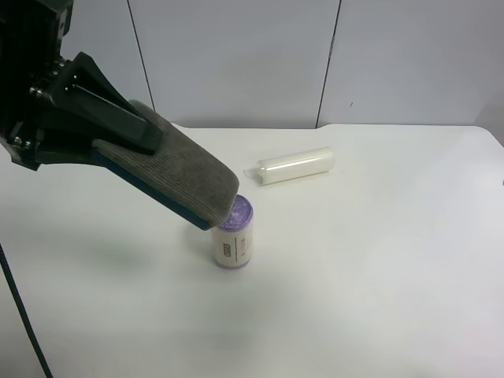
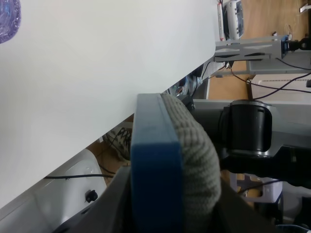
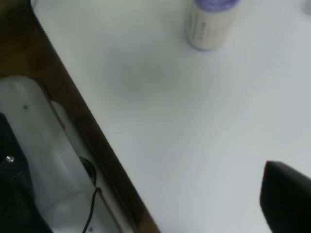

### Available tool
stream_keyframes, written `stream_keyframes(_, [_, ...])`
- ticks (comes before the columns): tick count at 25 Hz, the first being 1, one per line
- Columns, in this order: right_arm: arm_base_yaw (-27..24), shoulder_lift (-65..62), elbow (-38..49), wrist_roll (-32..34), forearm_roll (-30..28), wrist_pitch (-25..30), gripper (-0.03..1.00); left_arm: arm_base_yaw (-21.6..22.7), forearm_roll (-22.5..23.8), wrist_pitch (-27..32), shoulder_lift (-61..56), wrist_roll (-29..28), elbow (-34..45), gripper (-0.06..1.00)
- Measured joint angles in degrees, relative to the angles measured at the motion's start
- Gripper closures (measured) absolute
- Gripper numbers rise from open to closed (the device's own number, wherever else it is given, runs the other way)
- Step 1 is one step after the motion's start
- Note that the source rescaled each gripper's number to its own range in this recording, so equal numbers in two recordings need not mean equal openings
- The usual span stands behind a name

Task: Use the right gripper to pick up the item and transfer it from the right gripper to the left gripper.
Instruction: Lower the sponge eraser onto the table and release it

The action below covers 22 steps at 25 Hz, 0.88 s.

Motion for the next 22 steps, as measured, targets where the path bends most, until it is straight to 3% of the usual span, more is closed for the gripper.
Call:
stream_keyframes(6, [0.0, -14.0, 13.5, 4.5, -2.3, -0.1, -0.02, 0.0, 0.0, 0.0, 0.0, 0.0, 0.0, 0.94])
stream_keyframes(10, [0.0, -22.4, 21.5, 7.0, -5.3, -3.2, -0.02, 0.0, 0.0, 0.0, 0.0, 0.0, 0.0, 0.94])
stream_keyframes(15, [0.0, -27.3, 22.7, 7.6, -6.9, -7.7, -0.02, 0.0, 0.0, -0.1, 0.0, 0.0, 0.0, 0.94])
stream_keyframes(22, [0.0, -27.5, 24.1, 7.6, -7.4, -8.8, -0.02, 0.0, 0.1, -0.1, 0.0, 0.0, 0.0, 0.94])
